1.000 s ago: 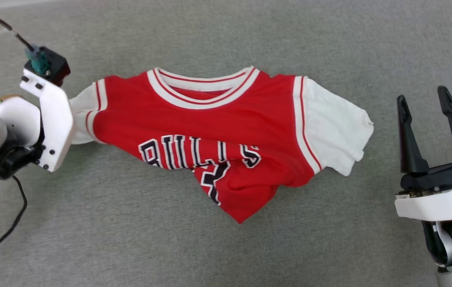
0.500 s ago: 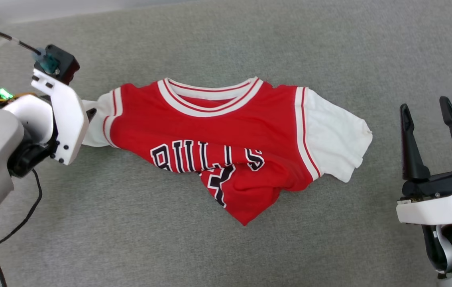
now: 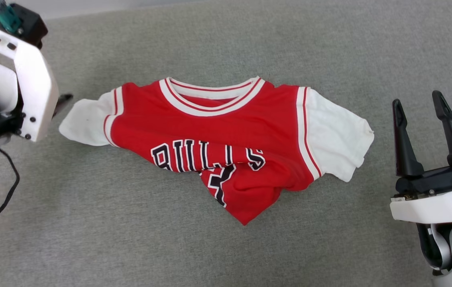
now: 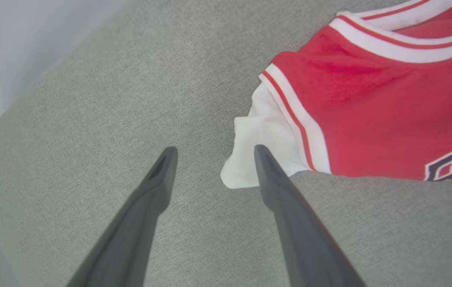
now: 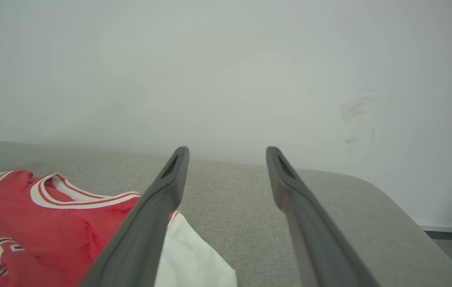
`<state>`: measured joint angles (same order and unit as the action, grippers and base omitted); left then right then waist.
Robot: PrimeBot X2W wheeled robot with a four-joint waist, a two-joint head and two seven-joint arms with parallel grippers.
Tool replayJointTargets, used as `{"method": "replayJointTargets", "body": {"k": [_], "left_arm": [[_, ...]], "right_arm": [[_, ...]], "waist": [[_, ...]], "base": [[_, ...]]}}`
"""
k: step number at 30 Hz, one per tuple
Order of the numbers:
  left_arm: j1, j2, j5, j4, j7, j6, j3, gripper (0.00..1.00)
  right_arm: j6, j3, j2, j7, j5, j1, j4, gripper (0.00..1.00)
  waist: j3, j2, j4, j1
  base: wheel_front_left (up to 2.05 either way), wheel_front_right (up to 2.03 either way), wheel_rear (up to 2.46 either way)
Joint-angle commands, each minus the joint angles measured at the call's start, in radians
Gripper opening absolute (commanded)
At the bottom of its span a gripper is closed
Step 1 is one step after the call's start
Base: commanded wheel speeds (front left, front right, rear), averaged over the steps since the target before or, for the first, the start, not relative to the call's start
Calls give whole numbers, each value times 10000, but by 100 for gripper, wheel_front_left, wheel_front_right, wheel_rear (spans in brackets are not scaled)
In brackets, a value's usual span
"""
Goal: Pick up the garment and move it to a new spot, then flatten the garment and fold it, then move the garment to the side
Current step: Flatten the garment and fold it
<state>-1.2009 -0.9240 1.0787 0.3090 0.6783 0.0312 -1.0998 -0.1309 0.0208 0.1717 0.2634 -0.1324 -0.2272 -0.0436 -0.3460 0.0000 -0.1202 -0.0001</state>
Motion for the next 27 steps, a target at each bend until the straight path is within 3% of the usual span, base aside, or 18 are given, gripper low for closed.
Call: {"method": "replayJointTargets", "body": {"k": [1, 14, 15, 16, 21, 27], "left_arm": [[-47, -27, -34, -18, 334, -34, -174, 100], [888, 236, -116, 1119, 767, -79, -921, 100], [932, 307, -83, 1207, 681, -55, -919, 44], [959, 380, -81, 1293, 586, -24, -907, 0], [846, 456, -134, 1416, -59, 207, -724, 0], [639, 462, -339, 1035, -678, 396, -612, 0]], "right_arm": [[3, 27, 23, 19, 0, -155, -70, 100], [3, -25, 18, 19, 25, -576, -177, 100], [3, -40, 19, 19, 48, -577, -169, 100], [3, -46, 26, 19, 73, -583, -151, 100], [3, -87, 267, 19, 168, -724, -132, 100], [3, -139, 1112, 19, 236, -1151, -49, 100]], "waist": [[-252, 0, -189, 1], [-1094, 0, -571, 1], [-1092, 0, -548, 1], [-1073, 0, -516, 1], [-710, 0, -322, 1], [-212, 0, -35, 1]], "base": [[0, 0, 0], [0, 0, 0], [0, 0, 0], [0, 0, 0], [0, 0, 0], [0, 0, 0]]}}
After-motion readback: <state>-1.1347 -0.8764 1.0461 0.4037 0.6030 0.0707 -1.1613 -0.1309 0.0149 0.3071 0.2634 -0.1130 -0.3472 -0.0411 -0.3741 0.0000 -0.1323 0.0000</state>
